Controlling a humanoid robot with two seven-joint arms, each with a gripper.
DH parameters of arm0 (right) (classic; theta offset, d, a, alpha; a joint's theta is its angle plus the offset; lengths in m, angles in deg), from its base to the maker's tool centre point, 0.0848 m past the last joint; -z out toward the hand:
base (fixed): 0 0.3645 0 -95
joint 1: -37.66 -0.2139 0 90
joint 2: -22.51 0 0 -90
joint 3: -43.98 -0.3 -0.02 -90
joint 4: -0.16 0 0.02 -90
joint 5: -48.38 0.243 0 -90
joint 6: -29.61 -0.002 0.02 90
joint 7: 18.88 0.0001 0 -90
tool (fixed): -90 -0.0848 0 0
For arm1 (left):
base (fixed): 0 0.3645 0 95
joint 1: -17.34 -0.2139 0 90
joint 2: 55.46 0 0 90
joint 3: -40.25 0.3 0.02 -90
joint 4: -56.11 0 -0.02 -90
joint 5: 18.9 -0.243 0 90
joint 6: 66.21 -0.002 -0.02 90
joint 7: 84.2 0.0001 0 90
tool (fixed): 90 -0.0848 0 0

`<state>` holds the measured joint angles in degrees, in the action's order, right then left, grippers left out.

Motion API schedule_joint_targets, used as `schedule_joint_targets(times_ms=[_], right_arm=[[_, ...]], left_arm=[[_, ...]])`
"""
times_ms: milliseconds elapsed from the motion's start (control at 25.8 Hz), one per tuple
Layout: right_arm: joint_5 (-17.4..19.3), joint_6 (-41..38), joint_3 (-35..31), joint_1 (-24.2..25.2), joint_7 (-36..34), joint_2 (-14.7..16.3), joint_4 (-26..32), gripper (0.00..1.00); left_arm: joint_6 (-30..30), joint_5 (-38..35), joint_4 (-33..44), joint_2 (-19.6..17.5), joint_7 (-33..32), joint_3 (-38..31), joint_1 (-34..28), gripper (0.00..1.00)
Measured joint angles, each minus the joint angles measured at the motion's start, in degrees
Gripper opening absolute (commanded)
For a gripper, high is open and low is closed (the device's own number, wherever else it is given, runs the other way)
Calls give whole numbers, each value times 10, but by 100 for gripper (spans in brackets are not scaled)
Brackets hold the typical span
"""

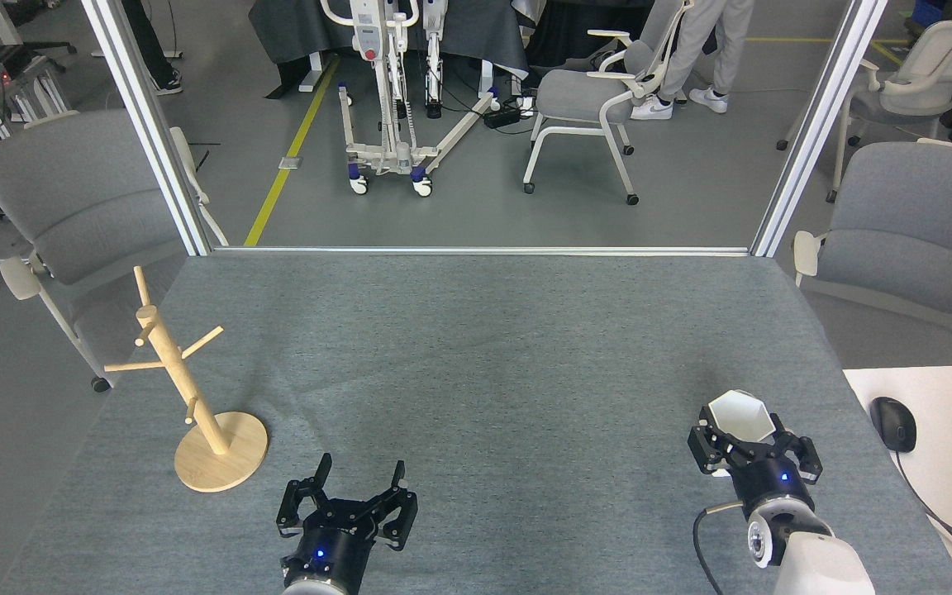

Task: Hang cup on storage rack
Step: 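Close the right gripper on the white cup's rim, then lift the cup with the right gripper and carry it toward the left gripper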

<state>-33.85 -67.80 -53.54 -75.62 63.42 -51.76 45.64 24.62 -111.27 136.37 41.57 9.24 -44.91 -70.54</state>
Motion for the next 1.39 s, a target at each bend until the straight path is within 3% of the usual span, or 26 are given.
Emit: schedule_joint_targets(times_ms=[310, 503, 619, 696, 735, 967, 1122, 1238, 1393], right_arm=[[-1, 31, 18, -15, 2, -1, -23, 98], [-2, 37, 23, -17, -9, -2, -27, 87], [-2, 32, 24, -18, -9, -1, -27, 69], [-2, 23, 24, -17, -10, -1, -28, 35], [-3, 15, 24, -18, -11, 0, -27, 29], [-4, -12, 24, -13, -17, -1, -22, 27], [5, -25, 22, -10, -13, 1, 20, 28], [44, -31, 20, -7, 19, 15, 84, 27], [127, -13, 19, -2, 122, 29, 190, 27]], left_arm=[[1, 0, 0, 0, 0, 0, 1, 100], [1, 0, 1, -1, 0, 0, 1, 100], [1, 0, 3, -1, 0, 0, 1, 100], [3, 0, 5, -1, 2, 0, 1, 100], [4, 0, 7, -1, 4, 0, 1, 100], [7, 0, 19, -1, 8, 0, 1, 100], [3, 0, 23, -1, 9, -1, 1, 100], [3, 1, 33, -1, 19, -1, 1, 100], [3, 1, 54, -2, 30, 0, 1, 99]])
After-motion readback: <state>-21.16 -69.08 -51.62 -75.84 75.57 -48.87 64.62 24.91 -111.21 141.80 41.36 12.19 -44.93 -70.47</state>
